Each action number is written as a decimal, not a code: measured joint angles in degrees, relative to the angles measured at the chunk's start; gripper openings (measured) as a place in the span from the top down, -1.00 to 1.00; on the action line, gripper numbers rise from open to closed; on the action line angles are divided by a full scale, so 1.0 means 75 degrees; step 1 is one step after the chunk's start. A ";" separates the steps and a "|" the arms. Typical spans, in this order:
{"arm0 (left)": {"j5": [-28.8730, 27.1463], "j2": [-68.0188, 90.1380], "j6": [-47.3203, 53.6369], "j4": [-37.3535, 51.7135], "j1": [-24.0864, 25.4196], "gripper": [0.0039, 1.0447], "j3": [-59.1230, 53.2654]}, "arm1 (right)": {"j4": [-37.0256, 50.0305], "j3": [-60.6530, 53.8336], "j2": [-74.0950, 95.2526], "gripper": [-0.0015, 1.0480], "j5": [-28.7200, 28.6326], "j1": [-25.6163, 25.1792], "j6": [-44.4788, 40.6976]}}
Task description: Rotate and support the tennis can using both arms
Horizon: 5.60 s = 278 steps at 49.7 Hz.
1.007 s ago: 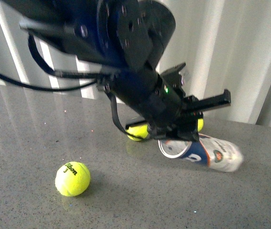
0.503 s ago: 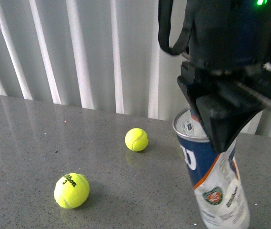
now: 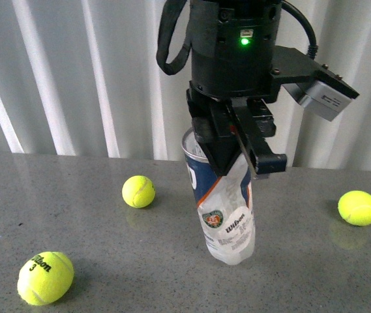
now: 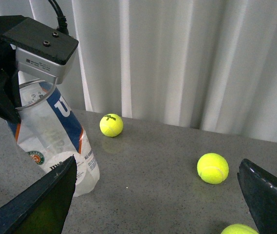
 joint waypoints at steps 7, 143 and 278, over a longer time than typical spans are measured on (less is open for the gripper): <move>-0.0213 0.0256 0.0254 -0.0035 -0.0003 0.94 0.0233 | 0.0000 0.0000 0.0000 -0.87 0.0000 0.0000 0.0003; 0.1483 -0.4782 -0.3156 0.5697 0.2999 -0.88 -0.3378 | 0.0000 0.0000 0.0000 -0.87 0.0006 0.0000 0.0003; 0.1070 -1.7803 -0.6930 1.0349 0.5901 0.83 -1.8374 | 0.0000 0.0000 0.0000 -0.87 0.0006 0.0000 0.0003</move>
